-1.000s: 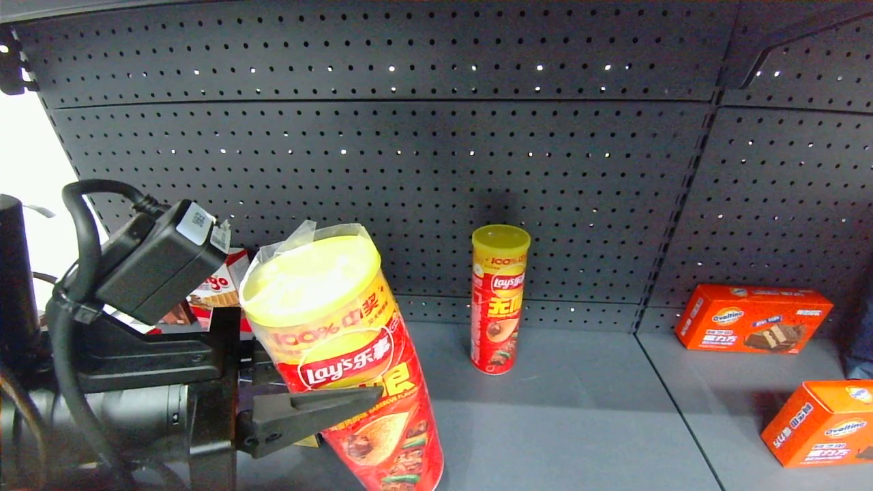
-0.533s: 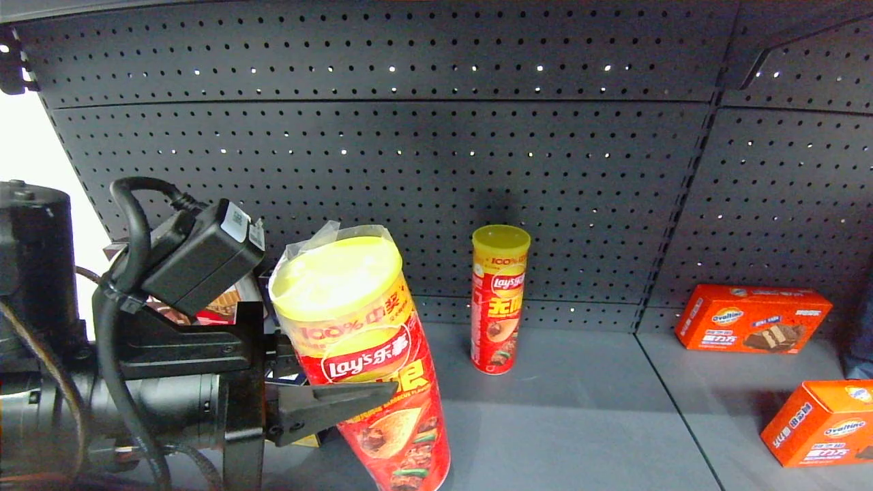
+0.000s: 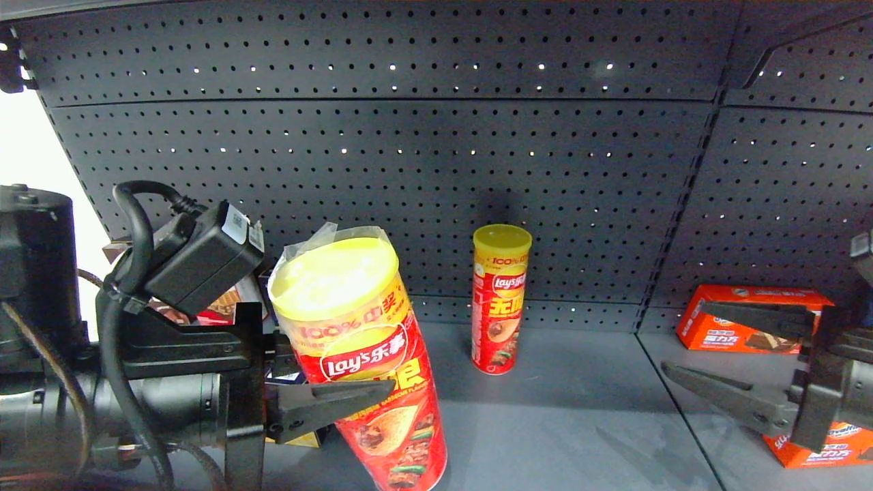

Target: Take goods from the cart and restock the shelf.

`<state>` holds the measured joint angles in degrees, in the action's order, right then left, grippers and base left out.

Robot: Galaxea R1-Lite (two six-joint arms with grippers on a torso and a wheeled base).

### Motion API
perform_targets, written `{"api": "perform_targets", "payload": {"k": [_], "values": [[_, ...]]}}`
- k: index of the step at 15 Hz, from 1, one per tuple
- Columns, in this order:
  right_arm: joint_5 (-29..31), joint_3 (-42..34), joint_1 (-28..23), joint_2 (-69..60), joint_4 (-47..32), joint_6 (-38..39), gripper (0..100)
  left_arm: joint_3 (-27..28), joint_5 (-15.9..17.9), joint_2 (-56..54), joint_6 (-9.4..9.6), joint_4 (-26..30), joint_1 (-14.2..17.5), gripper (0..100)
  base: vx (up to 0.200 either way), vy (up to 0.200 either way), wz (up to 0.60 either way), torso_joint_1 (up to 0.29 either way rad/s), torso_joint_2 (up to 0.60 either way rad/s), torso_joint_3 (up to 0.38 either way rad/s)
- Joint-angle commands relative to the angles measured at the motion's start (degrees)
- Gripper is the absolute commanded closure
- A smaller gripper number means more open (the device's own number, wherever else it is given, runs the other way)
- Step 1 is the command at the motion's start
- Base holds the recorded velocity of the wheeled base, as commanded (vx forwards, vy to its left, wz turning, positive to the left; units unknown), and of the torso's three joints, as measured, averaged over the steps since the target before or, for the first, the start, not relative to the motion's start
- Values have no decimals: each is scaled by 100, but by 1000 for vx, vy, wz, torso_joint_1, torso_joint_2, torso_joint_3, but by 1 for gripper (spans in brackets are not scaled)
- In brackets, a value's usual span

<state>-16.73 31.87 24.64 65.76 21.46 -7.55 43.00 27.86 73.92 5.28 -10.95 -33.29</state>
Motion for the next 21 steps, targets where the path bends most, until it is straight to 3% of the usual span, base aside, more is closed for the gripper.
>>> {"api": "perform_targets", "payload": {"k": [1,6,10,14,21], "values": [[-323,355,68,1088,315,-1,0,-28,9,-10,-1,-4,-46,100,0,0,0,0,0,0],[-674,698,32,2126,931,-159,0,-37,1,-18,-1,5,-46,100,0,0,0,0,0,0],[-1905,918,-231,2899,1669,-485,0,-178,1,-62,-1,-4,-55,100,0,0,0,0,0,0],[-2379,1261,-302,3585,2170,-485,0,-186,1,-89,-1,-4,-55,100,0,0,0,0,0,0],[-2564,1902,-249,4420,2346,-476,0,-186,1,-97,-1,-4,-37,100,0,0,0,0,0,0]]}}
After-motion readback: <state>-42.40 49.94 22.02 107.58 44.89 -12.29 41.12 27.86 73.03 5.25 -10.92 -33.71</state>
